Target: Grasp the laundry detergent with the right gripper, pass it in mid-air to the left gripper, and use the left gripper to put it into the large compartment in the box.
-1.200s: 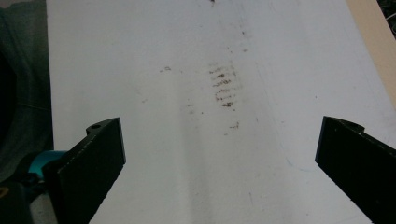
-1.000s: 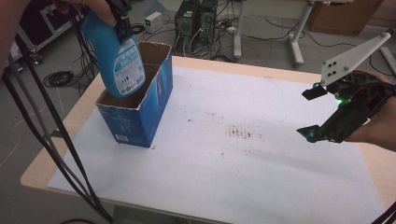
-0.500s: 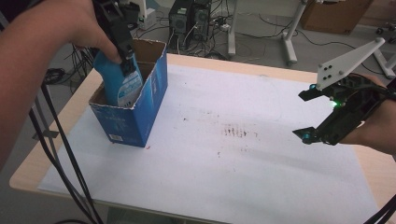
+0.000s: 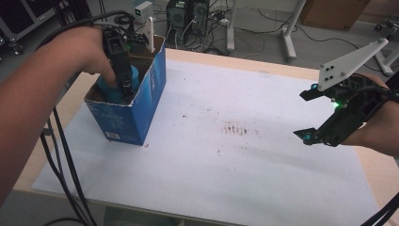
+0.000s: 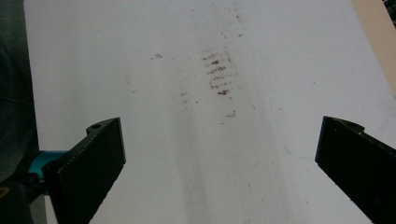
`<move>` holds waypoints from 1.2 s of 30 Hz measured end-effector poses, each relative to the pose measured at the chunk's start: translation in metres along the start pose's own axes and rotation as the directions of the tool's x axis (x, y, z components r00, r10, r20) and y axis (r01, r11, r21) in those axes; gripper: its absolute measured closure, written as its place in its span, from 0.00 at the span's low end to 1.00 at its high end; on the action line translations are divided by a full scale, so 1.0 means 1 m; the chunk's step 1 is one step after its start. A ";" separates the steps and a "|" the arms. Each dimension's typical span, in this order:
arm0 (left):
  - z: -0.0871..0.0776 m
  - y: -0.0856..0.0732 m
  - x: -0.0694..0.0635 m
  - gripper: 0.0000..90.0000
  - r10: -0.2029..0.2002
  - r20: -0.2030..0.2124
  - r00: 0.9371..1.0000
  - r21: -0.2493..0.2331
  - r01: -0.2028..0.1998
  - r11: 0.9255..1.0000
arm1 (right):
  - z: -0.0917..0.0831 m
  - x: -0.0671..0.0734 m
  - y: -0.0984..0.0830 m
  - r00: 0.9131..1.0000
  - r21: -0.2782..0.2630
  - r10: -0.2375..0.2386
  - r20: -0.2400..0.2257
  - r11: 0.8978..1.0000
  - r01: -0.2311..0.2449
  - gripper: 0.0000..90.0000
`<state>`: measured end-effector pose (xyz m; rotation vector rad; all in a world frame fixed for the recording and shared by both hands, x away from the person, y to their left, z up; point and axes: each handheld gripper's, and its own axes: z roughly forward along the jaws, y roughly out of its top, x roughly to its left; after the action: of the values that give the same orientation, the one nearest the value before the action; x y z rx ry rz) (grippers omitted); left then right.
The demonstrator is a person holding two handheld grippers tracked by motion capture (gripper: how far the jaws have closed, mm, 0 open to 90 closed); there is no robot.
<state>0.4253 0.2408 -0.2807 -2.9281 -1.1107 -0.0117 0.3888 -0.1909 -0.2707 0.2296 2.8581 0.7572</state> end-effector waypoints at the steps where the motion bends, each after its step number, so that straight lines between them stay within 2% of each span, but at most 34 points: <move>1: 0.002 0.000 0.000 0.43 0.008 0.003 1.000 -0.005 -0.008 1.000 | 0.000 0.000 0.000 1.000 0.001 0.001 -0.002 1.000 -0.001 0.01; 7: 0.014 0.000 0.003 0.42 0.023 0.021 1.000 -0.020 -0.022 1.000 | 0.004 -0.001 -0.001 1.000 0.006 0.004 -0.006 1.000 -0.004 0.01; 8: 0.014 0.000 0.004 0.42 0.019 0.025 1.000 -0.034 -0.018 0.999 | 0.005 -0.001 -0.001 1.000 0.008 0.004 -0.008 1.000 -0.004 0.01; 13: 0.014 0.001 0.005 0.42 0.018 0.041 0.999 -0.016 -0.017 1.000 | 0.007 0.000 -0.001 1.000 0.011 0.006 -0.009 1.000 -0.006 0.01; 16: 0.011 0.002 0.005 0.41 0.004 0.058 0.998 -0.025 -0.003 1.000 | 0.008 -0.001 -0.001 1.000 0.006 0.005 -0.009 1.000 -0.005 0.01; 21: -0.001 0.000 0.005 0.35 -0.011 0.040 0.999 -0.028 0.012 1.000 | 0.007 -0.001 -0.001 1.000 0.002 0.002 -0.011 1.000 -0.002 0.01; 30: -0.023 -0.005 0.001 0.34 -0.022 0.037 0.999 -0.024 0.022 0.999 | 0.005 -0.003 -0.002 1.000 -0.015 0.004 -0.011 1.000 -0.005 0.01; 31: -0.030 -0.006 -0.001 0.34 -0.032 0.033 0.999 -0.030 0.033 0.999 | 0.004 -0.003 -0.002 1.000 -0.020 0.008 -0.006 1.000 -0.008 0.01; 36: -0.053 -0.006 -0.007 0.27 -0.012 0.012 1.000 -0.046 0.013 0.999 | 0.002 -0.012 0.000 1.000 -0.032 0.015 -0.016 0.999 -0.015 0.01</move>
<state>0.4163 0.2398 -0.2275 -2.9655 -1.1457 -0.0201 0.4007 -0.1924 -0.2707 0.2421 2.8594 0.8100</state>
